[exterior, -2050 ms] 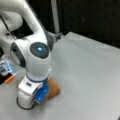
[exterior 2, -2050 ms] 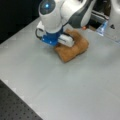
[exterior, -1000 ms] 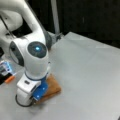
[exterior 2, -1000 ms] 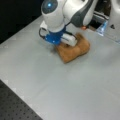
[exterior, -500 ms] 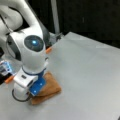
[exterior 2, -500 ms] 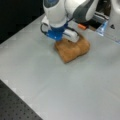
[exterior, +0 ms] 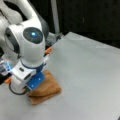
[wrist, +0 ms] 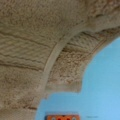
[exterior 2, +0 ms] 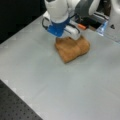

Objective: Folding a towel twice

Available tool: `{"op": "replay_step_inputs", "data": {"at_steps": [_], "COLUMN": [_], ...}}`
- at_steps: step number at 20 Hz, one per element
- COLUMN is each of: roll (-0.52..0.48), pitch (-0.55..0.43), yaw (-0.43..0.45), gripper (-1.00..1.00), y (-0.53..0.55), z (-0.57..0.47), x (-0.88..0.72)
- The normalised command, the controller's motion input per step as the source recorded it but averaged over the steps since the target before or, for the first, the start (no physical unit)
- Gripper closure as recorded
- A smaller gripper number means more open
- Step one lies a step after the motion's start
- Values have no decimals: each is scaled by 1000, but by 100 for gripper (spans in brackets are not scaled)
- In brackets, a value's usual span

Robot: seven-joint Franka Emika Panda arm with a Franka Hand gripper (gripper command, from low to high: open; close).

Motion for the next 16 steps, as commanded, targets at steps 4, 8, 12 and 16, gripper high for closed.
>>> {"op": "replay_step_inputs", "data": {"at_steps": [4, 8, 12, 16], "roll": [-68, 13, 139, 293], "pitch": [-39, -88, -201, -535], "yaw": [-69, -94, -170, -222], "gripper": [-100, -100, -100, -100], "y": [383, 405, 401, 430], "z": [239, 200, 94, -62], "x": [-82, -26, 0, 25]}}
